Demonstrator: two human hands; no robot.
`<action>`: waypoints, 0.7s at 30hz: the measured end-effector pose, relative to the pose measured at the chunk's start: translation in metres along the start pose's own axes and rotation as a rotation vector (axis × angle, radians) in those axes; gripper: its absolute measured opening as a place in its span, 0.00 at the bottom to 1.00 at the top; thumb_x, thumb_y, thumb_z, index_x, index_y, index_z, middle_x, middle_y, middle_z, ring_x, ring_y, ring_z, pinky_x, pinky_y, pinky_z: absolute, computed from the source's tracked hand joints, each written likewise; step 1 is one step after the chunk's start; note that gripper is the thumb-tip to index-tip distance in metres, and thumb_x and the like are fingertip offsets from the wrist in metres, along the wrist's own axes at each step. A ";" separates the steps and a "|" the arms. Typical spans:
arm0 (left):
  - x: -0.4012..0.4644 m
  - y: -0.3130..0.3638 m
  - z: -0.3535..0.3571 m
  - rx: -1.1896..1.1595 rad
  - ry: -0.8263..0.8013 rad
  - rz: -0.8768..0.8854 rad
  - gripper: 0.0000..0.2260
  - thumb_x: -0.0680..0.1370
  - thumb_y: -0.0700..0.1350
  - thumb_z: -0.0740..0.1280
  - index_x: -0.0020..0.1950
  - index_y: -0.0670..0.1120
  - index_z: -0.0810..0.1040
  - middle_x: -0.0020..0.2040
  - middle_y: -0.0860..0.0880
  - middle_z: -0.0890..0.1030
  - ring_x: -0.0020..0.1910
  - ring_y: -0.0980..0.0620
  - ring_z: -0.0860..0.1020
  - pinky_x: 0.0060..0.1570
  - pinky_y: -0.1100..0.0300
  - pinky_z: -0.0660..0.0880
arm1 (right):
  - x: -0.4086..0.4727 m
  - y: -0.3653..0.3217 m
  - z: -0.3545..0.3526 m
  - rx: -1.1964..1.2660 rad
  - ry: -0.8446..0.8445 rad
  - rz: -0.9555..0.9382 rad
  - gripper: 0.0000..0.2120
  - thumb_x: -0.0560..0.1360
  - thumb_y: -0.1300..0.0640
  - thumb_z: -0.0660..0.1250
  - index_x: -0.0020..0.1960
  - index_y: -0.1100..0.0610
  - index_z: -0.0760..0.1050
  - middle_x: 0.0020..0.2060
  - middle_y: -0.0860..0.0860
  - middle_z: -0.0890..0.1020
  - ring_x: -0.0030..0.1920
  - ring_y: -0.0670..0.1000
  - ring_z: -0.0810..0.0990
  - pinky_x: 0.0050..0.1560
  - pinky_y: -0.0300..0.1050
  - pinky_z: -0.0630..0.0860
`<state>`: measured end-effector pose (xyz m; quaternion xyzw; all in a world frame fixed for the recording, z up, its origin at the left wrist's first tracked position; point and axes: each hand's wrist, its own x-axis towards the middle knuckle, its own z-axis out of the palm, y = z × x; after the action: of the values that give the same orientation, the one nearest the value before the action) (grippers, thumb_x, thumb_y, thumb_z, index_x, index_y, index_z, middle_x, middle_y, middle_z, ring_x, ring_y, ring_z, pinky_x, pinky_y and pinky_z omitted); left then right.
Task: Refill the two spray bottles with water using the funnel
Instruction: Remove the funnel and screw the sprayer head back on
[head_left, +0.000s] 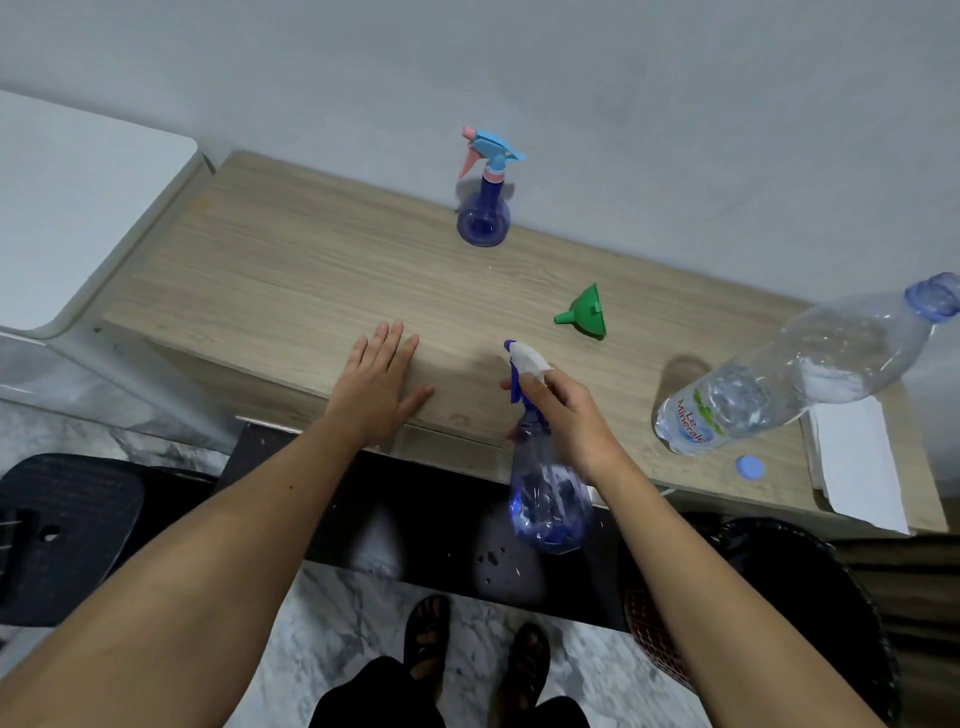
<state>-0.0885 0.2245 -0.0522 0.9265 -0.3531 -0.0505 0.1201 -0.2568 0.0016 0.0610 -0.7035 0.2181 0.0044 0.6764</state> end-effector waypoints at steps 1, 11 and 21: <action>0.002 0.002 -0.001 -0.018 0.001 -0.010 0.41 0.80 0.69 0.50 0.82 0.41 0.63 0.83 0.37 0.60 0.84 0.37 0.57 0.81 0.40 0.53 | 0.002 -0.002 -0.001 0.024 0.016 -0.010 0.08 0.79 0.45 0.72 0.56 0.46 0.82 0.52 0.53 0.85 0.45 0.62 0.82 0.51 0.64 0.83; 0.007 0.087 -0.041 -0.676 -0.166 0.169 0.44 0.74 0.65 0.74 0.83 0.46 0.63 0.81 0.49 0.67 0.78 0.55 0.66 0.76 0.60 0.63 | 0.022 -0.044 -0.027 -0.031 0.164 -0.194 0.20 0.80 0.47 0.71 0.59 0.63 0.77 0.49 0.63 0.86 0.48 0.52 0.83 0.52 0.50 0.77; 0.055 0.126 -0.048 -0.884 -0.064 0.100 0.37 0.67 0.59 0.83 0.72 0.51 0.76 0.65 0.53 0.83 0.65 0.55 0.81 0.67 0.46 0.78 | 0.052 -0.065 -0.048 -0.016 0.187 -0.253 0.04 0.82 0.57 0.71 0.57 0.54 0.81 0.50 0.56 0.87 0.49 0.49 0.82 0.53 0.47 0.77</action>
<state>-0.1202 0.1056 0.0262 0.7658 -0.3456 -0.2194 0.4959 -0.2032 -0.0601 0.1113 -0.7282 0.1897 -0.1449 0.6424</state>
